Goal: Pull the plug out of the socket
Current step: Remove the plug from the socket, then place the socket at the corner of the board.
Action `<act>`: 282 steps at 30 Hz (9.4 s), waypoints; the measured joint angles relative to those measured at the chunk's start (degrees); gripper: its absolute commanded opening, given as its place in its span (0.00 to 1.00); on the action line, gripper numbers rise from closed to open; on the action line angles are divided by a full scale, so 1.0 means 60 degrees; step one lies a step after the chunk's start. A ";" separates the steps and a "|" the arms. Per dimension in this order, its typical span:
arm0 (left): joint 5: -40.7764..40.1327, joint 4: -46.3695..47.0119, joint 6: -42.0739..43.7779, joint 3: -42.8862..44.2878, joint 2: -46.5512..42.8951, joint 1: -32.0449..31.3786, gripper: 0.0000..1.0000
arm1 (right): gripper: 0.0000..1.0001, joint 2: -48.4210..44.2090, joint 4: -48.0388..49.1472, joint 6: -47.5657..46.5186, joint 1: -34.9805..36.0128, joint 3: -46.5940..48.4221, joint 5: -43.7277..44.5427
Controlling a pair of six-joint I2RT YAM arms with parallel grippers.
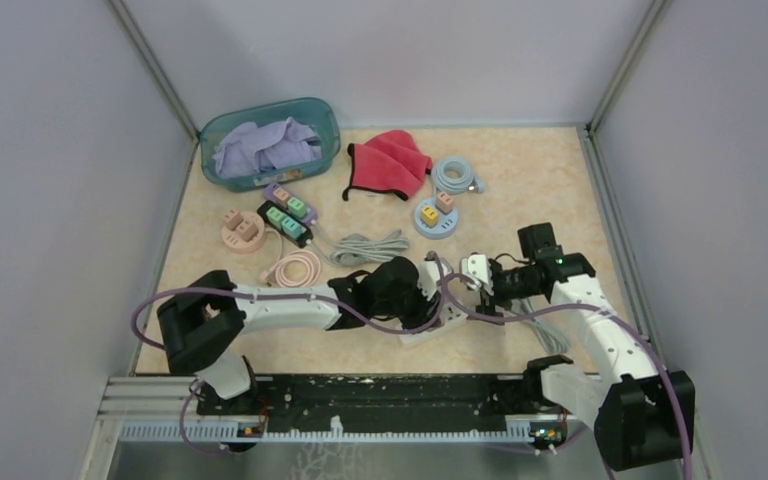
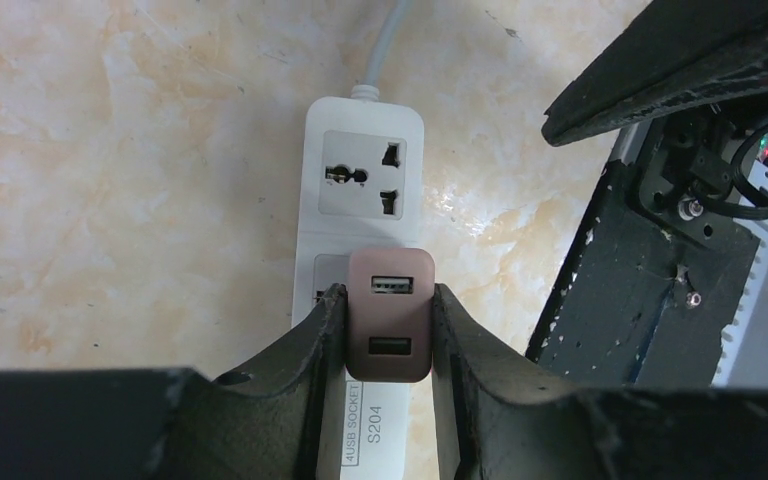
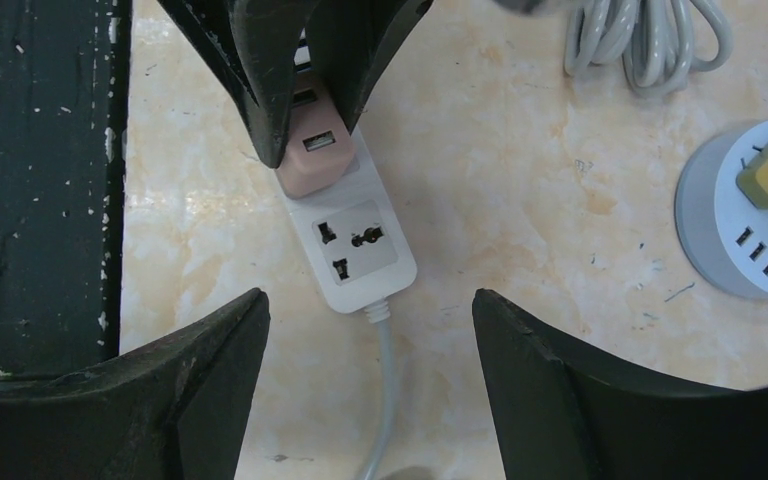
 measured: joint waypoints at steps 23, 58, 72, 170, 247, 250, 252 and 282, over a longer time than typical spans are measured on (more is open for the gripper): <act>0.1035 0.5023 0.3508 -0.3439 -0.2306 0.0000 0.00 | 0.99 0.0907 0.0714 0.0882 0.1235 -0.0033 -0.0703; 0.1188 0.6757 0.3592 -0.4317 -0.2419 0.0000 0.00 | 0.18 0.1224 0.1596 0.0812 0.2401 -0.0342 0.0426; 0.1173 0.7034 0.3537 -0.4353 -0.2415 -0.0018 0.00 | 0.00 0.1537 0.0841 0.0725 0.2397 0.0208 0.0455; -0.1599 0.2626 0.2295 -0.1683 -0.2623 -0.0761 0.00 | 0.00 0.1734 0.0361 0.1475 0.2189 0.0801 0.0765; 0.0827 0.5635 0.0572 -0.3304 -0.3595 0.1020 0.00 | 0.00 0.1909 0.0528 0.2084 0.1829 0.0991 0.0084; 0.1027 0.5741 0.1253 -0.3322 -0.3719 0.0714 0.00 | 0.00 0.1916 0.0528 0.2084 0.1825 0.0991 0.0131; 0.1038 0.5654 0.1679 -0.3322 -0.3847 0.0466 0.00 | 0.00 0.1916 0.0528 0.2084 0.1818 0.0991 0.0153; -0.0976 0.4827 0.1005 -0.5191 -0.6196 0.0947 0.00 | 0.00 0.2353 0.3530 0.5956 -0.3865 0.2765 0.1563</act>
